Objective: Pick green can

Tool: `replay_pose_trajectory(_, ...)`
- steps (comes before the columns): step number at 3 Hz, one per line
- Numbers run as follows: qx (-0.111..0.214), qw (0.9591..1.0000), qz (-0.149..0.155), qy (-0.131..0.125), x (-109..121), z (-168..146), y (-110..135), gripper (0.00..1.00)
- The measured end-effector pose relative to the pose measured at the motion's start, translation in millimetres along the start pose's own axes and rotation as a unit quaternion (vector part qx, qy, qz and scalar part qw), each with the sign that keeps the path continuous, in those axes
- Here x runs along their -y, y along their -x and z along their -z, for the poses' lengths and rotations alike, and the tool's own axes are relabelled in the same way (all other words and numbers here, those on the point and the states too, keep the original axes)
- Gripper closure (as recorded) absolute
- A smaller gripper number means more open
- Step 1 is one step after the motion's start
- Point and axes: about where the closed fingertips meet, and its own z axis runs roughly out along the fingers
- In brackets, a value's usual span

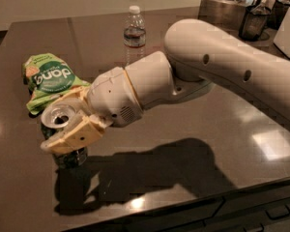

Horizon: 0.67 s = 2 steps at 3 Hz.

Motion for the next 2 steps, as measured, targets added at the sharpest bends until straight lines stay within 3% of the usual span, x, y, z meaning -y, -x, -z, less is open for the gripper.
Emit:
replay_pose_trajectory(1,0.006,0.9994,0.024,-0.026,15.5,42.1,36.4,1.00)
replay_pose_trajectory(2,0.007,0.9993,0.027,-0.027,16.0,43.6,39.5,1.00)
